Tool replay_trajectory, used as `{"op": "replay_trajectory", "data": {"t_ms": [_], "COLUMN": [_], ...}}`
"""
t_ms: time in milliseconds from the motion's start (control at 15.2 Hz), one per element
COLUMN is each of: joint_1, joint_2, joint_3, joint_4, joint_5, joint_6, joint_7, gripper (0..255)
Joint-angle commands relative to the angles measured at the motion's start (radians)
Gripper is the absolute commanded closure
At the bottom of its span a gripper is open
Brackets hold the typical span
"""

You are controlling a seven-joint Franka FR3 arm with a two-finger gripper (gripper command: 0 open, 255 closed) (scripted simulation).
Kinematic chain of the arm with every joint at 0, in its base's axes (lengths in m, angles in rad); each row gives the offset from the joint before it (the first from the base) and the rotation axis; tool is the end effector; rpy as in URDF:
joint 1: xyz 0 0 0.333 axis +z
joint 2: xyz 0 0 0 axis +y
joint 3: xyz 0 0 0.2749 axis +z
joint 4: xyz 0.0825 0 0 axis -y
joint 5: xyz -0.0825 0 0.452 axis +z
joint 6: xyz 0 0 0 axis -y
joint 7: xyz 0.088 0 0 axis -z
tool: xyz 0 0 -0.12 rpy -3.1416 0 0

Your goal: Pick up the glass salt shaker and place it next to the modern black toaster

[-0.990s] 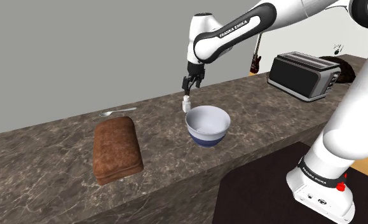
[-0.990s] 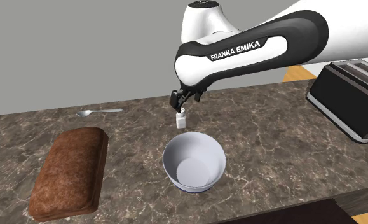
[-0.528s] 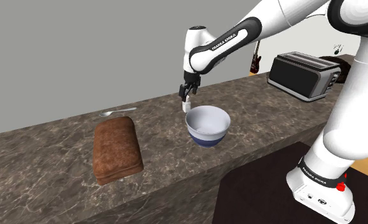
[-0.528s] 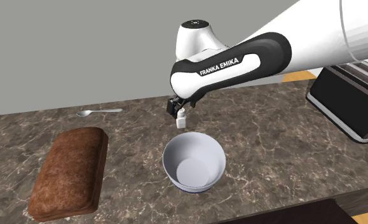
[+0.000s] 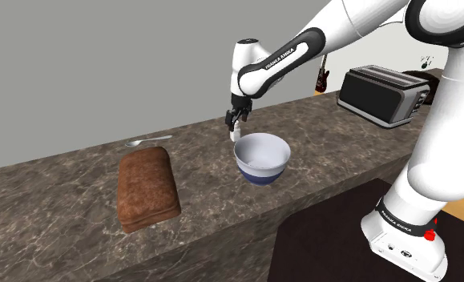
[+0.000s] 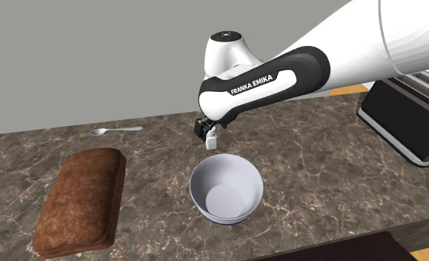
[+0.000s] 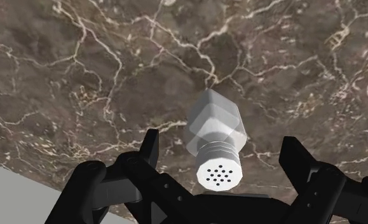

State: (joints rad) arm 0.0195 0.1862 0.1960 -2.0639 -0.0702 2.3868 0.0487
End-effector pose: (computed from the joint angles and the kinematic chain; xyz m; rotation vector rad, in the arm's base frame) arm 0.6247 0.1358 0.2635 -3.1138 -0.3261 -0.2223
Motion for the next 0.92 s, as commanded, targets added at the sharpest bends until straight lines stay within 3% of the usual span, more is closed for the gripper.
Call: {"op": "replay_trajectory", "data": {"t_ms": [0, 66, 132, 858], "joint_1": [0.000, 0.000, 0.000, -0.001], "joint_2": [0.000, 0.000, 0.000, -0.015], "joint_3": [0.000, 0.000, 0.000, 0.001], "joint_4": [0.000, 0.000, 0.000, 0.010], "joint_5": [0.000, 0.000, 0.000, 0.005], "joint_6": [0.000, 0.000, 0.000, -0.024], "joint_7": [0.000, 0.000, 0.000, -0.004], "gripper": [0, 0, 255, 255]}}
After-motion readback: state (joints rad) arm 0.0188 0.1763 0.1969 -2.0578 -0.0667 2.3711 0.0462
